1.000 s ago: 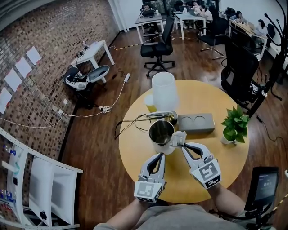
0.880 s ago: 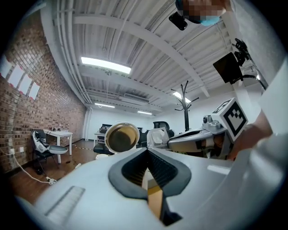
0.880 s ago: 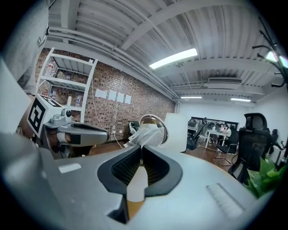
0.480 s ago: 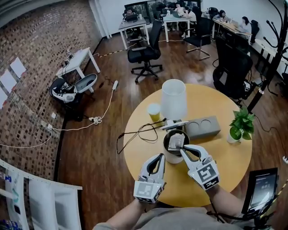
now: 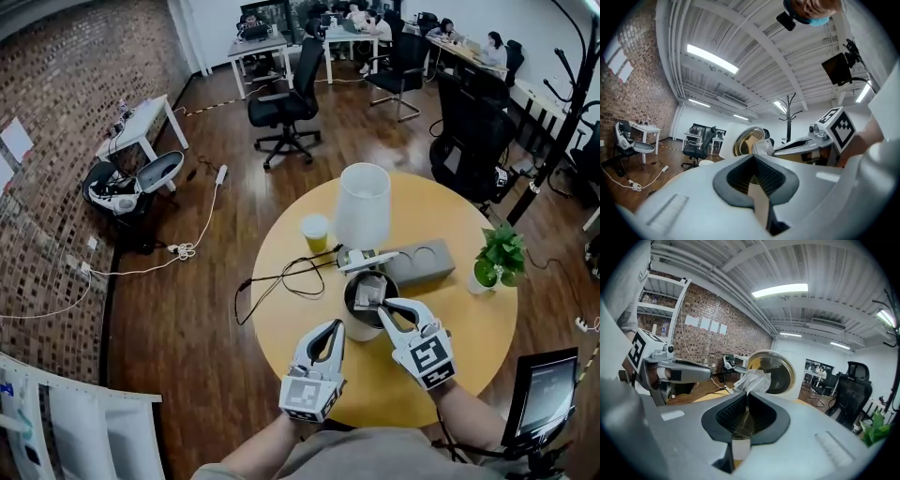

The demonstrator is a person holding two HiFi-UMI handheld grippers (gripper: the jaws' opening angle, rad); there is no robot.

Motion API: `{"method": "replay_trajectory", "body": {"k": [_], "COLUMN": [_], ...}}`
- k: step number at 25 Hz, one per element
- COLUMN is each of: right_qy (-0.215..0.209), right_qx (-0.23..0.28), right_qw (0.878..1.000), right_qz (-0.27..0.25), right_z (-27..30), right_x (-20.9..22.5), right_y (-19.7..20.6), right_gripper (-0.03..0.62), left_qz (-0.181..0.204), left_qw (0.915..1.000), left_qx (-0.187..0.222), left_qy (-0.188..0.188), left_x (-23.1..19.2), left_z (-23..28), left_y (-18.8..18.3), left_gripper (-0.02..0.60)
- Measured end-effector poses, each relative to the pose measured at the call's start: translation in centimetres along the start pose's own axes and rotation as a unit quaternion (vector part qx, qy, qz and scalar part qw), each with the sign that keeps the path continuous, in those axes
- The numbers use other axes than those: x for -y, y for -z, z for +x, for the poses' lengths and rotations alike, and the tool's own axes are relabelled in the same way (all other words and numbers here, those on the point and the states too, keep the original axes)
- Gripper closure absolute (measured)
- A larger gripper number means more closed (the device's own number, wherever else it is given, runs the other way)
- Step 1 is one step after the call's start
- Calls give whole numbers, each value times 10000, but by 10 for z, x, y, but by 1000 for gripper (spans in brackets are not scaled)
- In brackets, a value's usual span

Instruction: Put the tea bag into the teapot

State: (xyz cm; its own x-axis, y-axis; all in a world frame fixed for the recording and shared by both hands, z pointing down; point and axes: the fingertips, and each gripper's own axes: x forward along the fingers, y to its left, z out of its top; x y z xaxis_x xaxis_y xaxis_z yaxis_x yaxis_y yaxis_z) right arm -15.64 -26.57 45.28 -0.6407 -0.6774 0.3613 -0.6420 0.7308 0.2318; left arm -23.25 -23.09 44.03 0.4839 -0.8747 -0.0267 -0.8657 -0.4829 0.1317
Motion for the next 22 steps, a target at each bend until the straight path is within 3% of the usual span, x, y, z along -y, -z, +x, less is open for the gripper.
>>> {"method": "replay_trajectory", "body": {"k": [8, 18, 22], "right_qy": [-410, -1142, -1437], "right_qx": [-958, -2118, -2458], "right_qw": [9914, 9560, 9338], "right_qz": [-787, -1678, -2167], "right_z": [32, 64, 71], "right_x": [2, 9, 6], "right_y": [27, 62, 69], "right_gripper": [566, 566, 566], "left_qz": [-220, -524, -561], "left_qw": [9998, 9985, 9982], "left_qx": [-11, -30, -25], "left_qy": [-18, -130, -211], "left_x": [-14, -29, -34], "left_z": [9, 18, 17], "left_y": [7, 33, 41], "left_gripper": [578, 578, 578]}}
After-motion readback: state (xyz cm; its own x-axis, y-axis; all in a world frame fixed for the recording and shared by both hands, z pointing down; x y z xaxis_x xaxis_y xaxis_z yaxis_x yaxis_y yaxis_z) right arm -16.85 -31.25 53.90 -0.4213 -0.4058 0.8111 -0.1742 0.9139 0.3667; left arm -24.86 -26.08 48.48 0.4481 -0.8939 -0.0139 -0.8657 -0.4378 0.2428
